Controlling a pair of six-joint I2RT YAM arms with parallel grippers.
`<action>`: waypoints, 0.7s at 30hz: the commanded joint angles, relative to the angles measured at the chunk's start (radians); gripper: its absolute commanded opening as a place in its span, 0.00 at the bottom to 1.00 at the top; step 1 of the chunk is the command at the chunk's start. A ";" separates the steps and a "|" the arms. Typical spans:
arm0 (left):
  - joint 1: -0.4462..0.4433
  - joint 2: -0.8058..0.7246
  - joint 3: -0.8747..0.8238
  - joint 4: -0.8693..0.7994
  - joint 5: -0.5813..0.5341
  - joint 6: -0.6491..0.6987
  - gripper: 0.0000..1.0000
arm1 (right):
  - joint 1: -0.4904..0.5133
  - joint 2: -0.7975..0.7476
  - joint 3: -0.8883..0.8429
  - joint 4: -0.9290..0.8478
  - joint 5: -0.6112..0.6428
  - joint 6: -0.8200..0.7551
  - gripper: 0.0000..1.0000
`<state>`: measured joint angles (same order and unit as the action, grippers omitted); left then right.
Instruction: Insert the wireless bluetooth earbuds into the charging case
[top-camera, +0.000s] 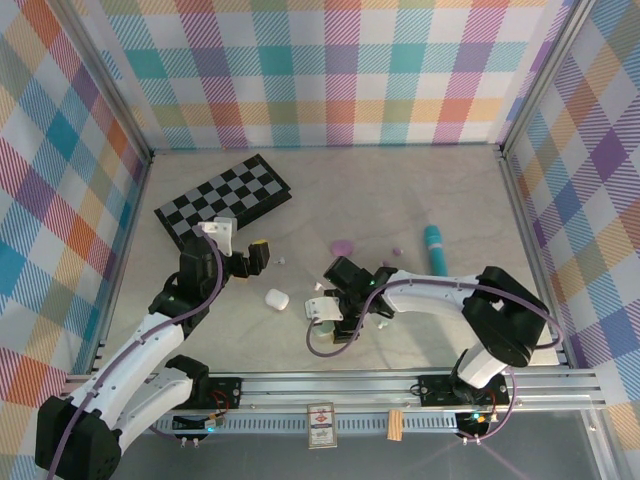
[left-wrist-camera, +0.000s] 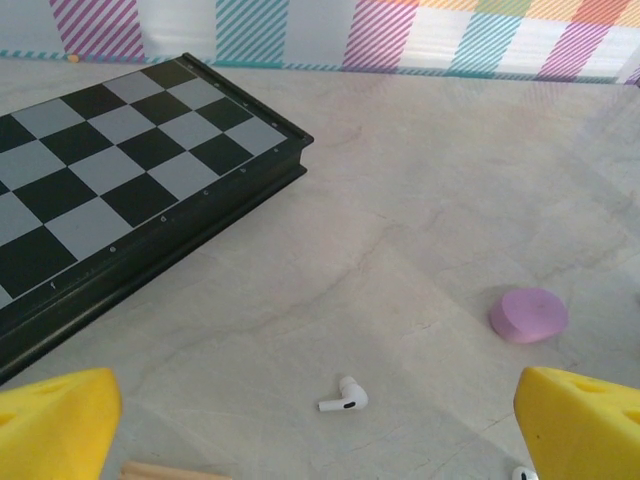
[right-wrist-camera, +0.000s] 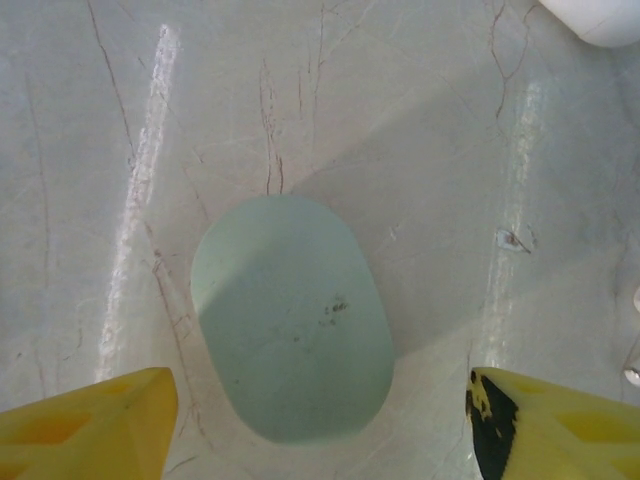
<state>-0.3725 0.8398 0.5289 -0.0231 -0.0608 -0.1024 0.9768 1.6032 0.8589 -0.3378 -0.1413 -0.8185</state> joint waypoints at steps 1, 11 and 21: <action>-0.003 -0.021 -0.015 -0.017 -0.002 -0.017 1.00 | 0.009 0.030 0.029 0.005 -0.040 -0.022 0.69; -0.003 -0.024 -0.012 -0.021 0.001 -0.017 1.00 | 0.011 0.073 0.035 0.022 -0.046 -0.028 0.58; -0.003 -0.028 -0.013 -0.039 -0.002 -0.022 1.00 | 0.011 0.069 0.026 0.034 -0.046 -0.014 0.47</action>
<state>-0.3725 0.8288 0.5259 -0.0517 -0.0608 -0.1127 0.9813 1.6665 0.8700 -0.3138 -0.1547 -0.8272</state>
